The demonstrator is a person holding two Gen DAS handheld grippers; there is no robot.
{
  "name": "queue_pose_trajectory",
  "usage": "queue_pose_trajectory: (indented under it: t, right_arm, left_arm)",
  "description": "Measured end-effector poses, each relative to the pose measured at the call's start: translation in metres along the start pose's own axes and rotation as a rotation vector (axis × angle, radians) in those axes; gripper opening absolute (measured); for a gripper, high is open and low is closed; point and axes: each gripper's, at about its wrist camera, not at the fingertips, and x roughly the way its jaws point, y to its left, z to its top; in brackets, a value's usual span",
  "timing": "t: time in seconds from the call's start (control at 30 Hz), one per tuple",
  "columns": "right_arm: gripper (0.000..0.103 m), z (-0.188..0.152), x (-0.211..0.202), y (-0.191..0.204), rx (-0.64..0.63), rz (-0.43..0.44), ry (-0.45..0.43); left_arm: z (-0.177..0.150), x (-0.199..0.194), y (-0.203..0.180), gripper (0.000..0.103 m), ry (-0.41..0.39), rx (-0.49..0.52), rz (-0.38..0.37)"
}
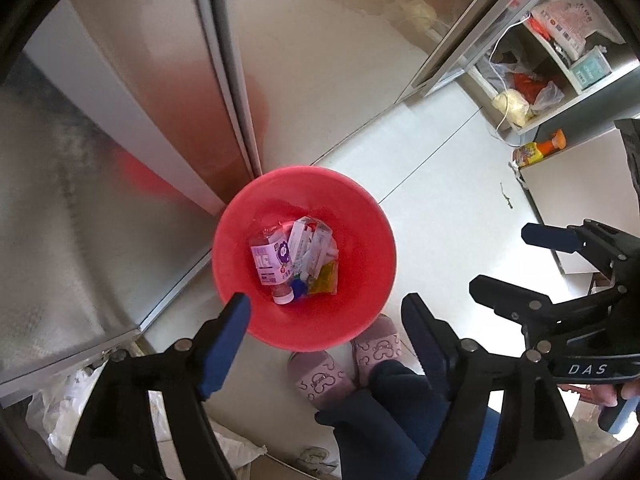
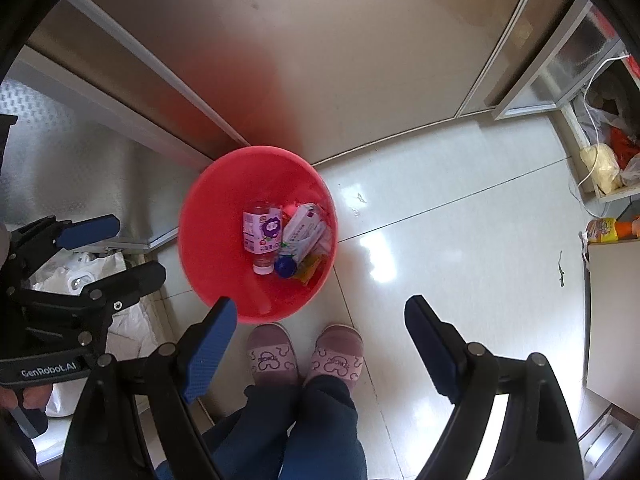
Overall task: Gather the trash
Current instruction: 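Raise both open tools back up to the counter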
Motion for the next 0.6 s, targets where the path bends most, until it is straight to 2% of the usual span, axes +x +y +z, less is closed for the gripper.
queue_pose_trajectory:
  t: [0.23,0.37,0.6]
  right_arm:
    - [0.085,0.003,-0.072,0.012,-0.028,0.008,-0.033]
    - [0.085,0.004,-0.138,0.024,-0.069,-0.015,-0.104]
    - [0.085,0.0,-0.24,0.04,-0.084,-0.048,-0.215]
  left_arm:
    - [0.002,-0.075,-0.008,0.079,-0.044,-0.01,0.01]
    - [0.003,-0.136,-0.016,0.085,-0.096,-0.026,0.01]
    - [0.001,-0.231,-0.035,0.085,-0.168,-0.059,0.016]
